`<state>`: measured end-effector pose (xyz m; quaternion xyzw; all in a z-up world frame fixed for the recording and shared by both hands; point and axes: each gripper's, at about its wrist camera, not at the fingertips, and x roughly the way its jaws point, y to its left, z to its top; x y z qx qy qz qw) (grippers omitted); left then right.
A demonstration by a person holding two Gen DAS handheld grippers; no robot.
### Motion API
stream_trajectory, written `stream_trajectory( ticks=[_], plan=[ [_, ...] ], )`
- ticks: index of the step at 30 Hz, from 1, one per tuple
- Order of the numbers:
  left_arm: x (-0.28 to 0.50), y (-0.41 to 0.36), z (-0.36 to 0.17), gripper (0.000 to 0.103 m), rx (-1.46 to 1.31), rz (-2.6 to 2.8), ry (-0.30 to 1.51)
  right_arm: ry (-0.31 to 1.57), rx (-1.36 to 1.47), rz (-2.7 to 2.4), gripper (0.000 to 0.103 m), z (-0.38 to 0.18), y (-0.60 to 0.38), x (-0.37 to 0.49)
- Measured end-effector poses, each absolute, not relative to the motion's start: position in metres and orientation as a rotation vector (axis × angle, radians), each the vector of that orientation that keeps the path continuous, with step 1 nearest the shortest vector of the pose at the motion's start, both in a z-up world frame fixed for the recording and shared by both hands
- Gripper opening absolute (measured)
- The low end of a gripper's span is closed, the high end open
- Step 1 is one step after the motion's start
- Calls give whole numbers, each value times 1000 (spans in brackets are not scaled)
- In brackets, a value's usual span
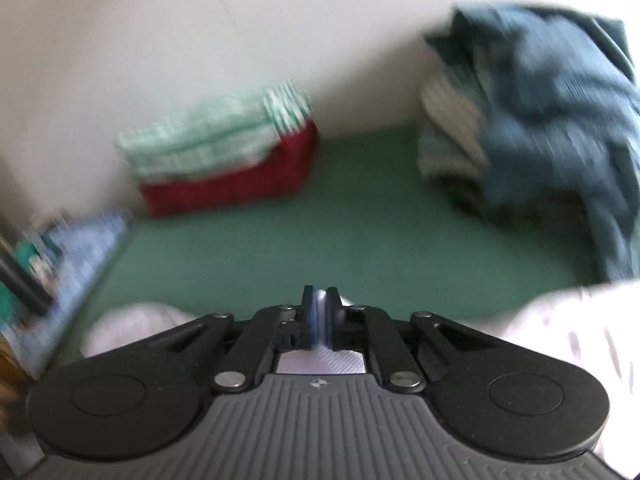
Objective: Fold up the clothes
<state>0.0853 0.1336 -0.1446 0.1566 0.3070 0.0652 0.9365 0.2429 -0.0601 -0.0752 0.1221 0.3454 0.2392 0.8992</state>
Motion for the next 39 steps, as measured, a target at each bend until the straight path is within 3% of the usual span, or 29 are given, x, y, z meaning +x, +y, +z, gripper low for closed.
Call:
stream_trajectory(
  ticks=[6, 9, 12, 14, 16, 22, 26, 28, 31, 34, 37, 39],
  plan=[
    [84, 131, -144, 102, 337, 145, 621, 519, 218, 593, 7, -36, -27, 271],
    [83, 132, -143, 102, 331, 144, 623, 582, 78, 526, 29, -54, -17, 280],
    [83, 141, -140, 101, 289, 121, 638, 559, 60, 524, 30, -62, -32, 256],
    [83, 155, -131, 94, 263, 118, 627, 594, 33, 533, 34, -69, -43, 238],
    [82, 169, -119, 93, 253, 136, 594, 617, -20, 493, 41, -82, -56, 218],
    [111, 230, -97, 92, 256, 211, 549, 776, -32, 267, 41, -131, -133, 191],
    [135, 257, -108, 88, 189, 108, 659, 770, 87, 162, 38, -130, -183, 171],
    [138, 257, -113, 90, 162, 53, 683, 768, 73, 121, 50, -128, -191, 165],
    [138, 253, -122, 91, 172, 17, 698, 770, 42, 69, 55, -132, -199, 159],
    [139, 256, -131, 84, 142, 28, 732, 765, 42, 61, 60, -134, -199, 154],
    [139, 261, -135, 67, 57, 20, 751, 752, 29, 55, 66, -137, -191, 153],
    [137, 255, -133, 37, 61, 24, 743, 738, 7, 39, 67, -139, -187, 152]
  ],
)
